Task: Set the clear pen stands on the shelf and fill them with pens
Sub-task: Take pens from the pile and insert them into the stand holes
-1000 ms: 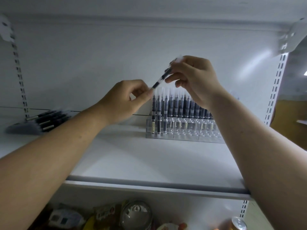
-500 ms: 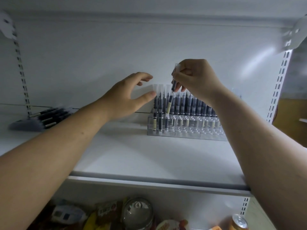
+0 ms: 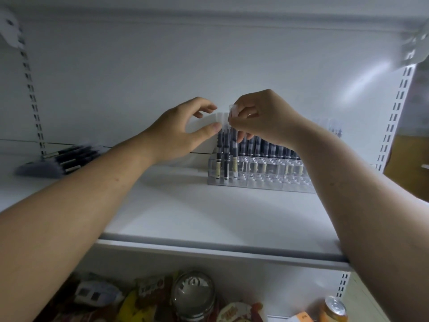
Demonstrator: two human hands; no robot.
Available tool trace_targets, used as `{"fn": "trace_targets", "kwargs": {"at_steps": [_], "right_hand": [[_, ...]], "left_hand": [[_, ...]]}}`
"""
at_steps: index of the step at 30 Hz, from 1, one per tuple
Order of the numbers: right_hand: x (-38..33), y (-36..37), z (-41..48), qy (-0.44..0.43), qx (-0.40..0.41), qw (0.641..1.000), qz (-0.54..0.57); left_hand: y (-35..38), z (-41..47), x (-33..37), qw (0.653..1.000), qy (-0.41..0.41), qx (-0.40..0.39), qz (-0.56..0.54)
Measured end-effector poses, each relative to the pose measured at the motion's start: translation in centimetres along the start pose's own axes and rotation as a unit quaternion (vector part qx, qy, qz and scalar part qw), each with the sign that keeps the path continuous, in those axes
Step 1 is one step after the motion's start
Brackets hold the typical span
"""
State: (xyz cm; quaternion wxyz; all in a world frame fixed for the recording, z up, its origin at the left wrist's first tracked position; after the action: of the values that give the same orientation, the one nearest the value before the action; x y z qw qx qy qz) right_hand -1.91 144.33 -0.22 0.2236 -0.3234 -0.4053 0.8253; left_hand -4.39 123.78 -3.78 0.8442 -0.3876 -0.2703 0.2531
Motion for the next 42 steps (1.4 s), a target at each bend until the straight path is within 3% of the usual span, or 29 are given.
{"fn": "trace_targets", "kwargs": {"at_steps": [13, 21, 28, 42], "right_hand": [[1.6, 0.0, 0.1, 0.094, -0.040, 0.995, -0.003], [1.1, 0.0, 0.2, 0.066, -0.034, 0.997, -0.033], [1.0, -1.1, 0.5, 0.015, 0.086, 0.995, -0.057], [1.2, -0.2, 0.5, 0.024, 0.009, 0.999, -0.035]], "left_hand": [[0.0, 0.0, -0.2, 1.000, -0.003, 0.002, -0.011], [0.1, -0.1, 0.1, 1.000, 0.000, -0.006, -0.007], [0.0, -0.1, 0.1, 1.000, 0.000, 0.000, -0.008], [0.1, -0.1, 0.2, 1.000, -0.003, -0.007, -0.004]]}}
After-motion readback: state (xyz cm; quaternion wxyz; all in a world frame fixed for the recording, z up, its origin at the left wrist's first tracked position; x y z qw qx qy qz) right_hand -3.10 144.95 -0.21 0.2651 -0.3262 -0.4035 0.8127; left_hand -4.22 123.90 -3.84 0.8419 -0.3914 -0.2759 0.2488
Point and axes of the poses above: each hand's wrist, its own z-axis towards the middle knuckle, its own y-axis out of the palm, x = y × z, the point moved 4 cm from there along z, towards the middle knuckle, and after that the axes turned 12 degrees about -x, right-handed, at the moved point
